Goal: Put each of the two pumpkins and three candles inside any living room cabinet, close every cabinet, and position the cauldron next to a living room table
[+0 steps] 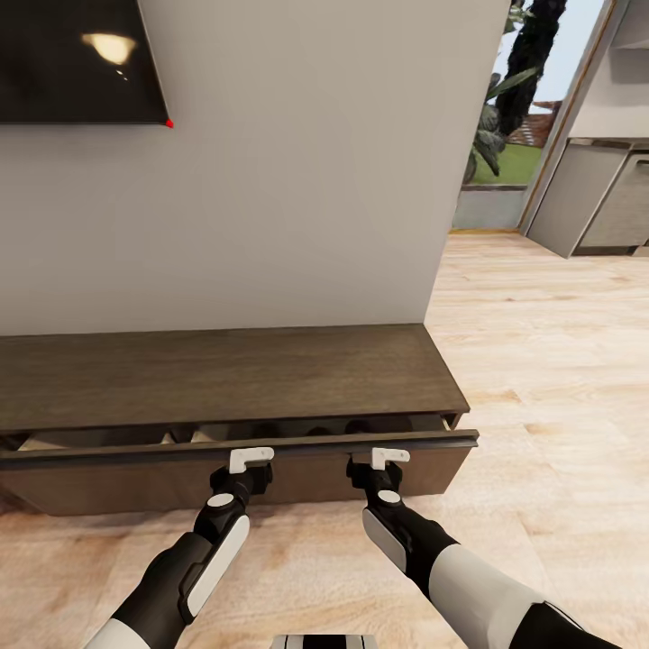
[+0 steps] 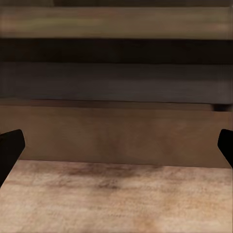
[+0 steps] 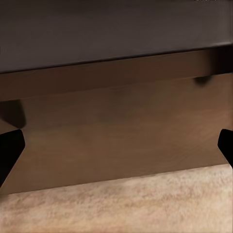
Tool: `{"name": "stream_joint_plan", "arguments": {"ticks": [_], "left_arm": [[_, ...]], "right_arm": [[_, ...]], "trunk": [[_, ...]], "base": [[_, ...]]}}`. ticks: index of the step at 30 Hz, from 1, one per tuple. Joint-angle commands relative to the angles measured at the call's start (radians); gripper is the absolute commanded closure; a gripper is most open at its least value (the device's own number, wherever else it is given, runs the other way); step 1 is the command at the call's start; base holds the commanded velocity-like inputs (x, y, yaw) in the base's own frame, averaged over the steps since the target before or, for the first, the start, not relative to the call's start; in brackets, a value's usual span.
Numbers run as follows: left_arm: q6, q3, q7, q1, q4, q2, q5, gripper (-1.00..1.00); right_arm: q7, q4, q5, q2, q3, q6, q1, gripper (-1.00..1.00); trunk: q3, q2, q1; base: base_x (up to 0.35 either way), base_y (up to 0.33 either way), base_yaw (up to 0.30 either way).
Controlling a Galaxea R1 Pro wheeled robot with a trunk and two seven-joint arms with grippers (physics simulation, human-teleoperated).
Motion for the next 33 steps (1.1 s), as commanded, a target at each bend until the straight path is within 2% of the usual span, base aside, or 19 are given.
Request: {"name": "stream_joint_plan", "arguments": {"ticks": [1,33], "left_arm": [[0.002,-0.004,0.01,-0.001,-0.001,0.001,0.009,-1.0],[0.002,-0.004,0.01,-0.001,-0.002,0.001,0.01,-1.0]], "right_arm": [[-0.005,0.0,-0.006,-0.001,0.007,-0.007,-0.001,-1.0],[-0.005,-0.001,-0.004,-0.001,0.007,-0.007,-0.001,-1.0]], "trunk": [[-0.001,0.0,0.0],[-0.001,0.0,0.0]], "base": [[0.017,0.0,0.0],[0.072,0.0,0.0]]}}
